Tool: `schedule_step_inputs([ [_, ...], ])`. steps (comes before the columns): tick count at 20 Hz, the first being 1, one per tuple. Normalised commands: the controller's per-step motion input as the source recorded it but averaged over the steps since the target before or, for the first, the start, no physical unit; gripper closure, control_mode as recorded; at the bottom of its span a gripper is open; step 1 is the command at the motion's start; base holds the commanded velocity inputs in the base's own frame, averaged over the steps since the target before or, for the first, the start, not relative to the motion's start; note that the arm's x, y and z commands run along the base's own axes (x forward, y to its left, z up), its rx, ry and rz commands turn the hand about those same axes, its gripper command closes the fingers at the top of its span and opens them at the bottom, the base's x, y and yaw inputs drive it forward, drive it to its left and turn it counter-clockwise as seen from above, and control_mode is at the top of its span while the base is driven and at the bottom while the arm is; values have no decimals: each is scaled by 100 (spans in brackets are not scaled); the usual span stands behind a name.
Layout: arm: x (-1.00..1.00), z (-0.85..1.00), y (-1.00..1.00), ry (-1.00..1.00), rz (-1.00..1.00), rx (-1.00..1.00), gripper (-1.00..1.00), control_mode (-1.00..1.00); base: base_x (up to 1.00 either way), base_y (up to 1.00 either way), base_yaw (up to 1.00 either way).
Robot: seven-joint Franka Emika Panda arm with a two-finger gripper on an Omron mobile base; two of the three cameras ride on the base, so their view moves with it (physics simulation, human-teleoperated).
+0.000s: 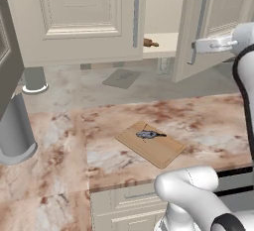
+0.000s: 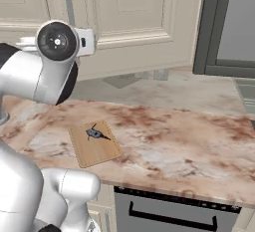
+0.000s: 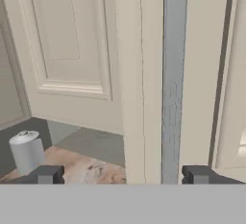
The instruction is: Open the cabinet, retrieve the rolling pin, and place it next to the meat on the cutting board to prepare for tenderizing.
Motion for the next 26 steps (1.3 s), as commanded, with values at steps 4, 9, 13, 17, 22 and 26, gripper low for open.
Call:
schedule_step_inputs([
  [4,-99,0,16,0,0,-6,-100,-100,0,0,0],
  [9,-60,0,50,0,-5,-9,-100,-100,0,0,0],
  [13,-24,0,74,0,-11,-18,-100,-100,0,0,0],
  [17,-3,0,76,0,-13,-21,-100,-100,0,0,0],
  [22,27,0,56,1,-11,-29,-100,-100,0,0,0],
  [26,62,-5,24,8,-12,-29,-100,-100,0,0,0],
])
